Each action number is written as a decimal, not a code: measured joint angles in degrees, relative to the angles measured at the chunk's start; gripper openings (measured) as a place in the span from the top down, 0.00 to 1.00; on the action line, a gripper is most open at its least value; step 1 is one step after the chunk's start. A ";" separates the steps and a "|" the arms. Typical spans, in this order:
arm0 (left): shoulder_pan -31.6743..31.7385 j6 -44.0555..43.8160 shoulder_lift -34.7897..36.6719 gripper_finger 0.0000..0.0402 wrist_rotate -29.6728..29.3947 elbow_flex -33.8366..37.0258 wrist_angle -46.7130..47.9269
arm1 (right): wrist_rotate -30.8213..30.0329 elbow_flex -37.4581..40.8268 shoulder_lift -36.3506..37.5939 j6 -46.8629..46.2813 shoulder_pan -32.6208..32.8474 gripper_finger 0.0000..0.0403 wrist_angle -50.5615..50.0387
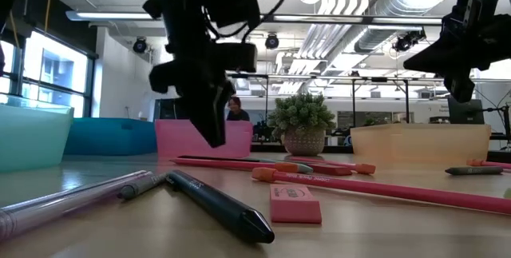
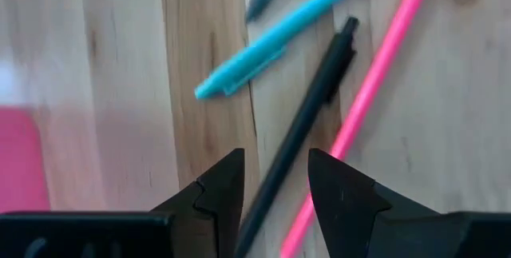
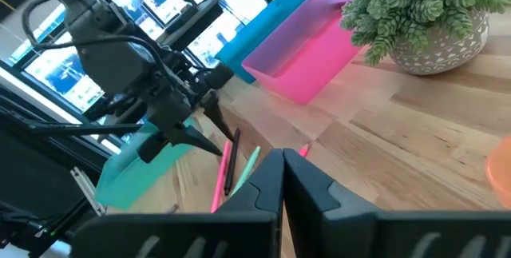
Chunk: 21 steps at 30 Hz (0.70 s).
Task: Sort crayons/erasers/pens/pencils in bins
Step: Put the black pen into the pink bin
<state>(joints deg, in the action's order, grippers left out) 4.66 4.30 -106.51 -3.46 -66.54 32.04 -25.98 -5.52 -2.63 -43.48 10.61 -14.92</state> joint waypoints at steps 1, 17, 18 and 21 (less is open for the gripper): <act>0.17 -0.01 -0.25 0.68 0.04 0.09 0.62 | -0.02 0.00 -0.31 0.00 -0.02 1.00 0.00; 0.35 1.94 -4.03 0.69 1.53 -0.15 -0.51 | 0.00 0.00 -1.02 -0.26 0.00 1.00 -0.04; 0.35 1.94 -4.06 0.69 1.53 -0.13 -0.54 | 0.00 0.00 -1.03 -0.50 -0.02 1.00 -0.04; 0.51 2.60 -4.09 0.72 1.22 -0.09 -0.56 | 0.00 0.00 -1.03 -0.52 -0.01 1.00 -0.02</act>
<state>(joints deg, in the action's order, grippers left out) 5.18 6.90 -110.61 -2.24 -66.63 31.48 -25.98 -5.52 -3.66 -44.01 10.60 -14.94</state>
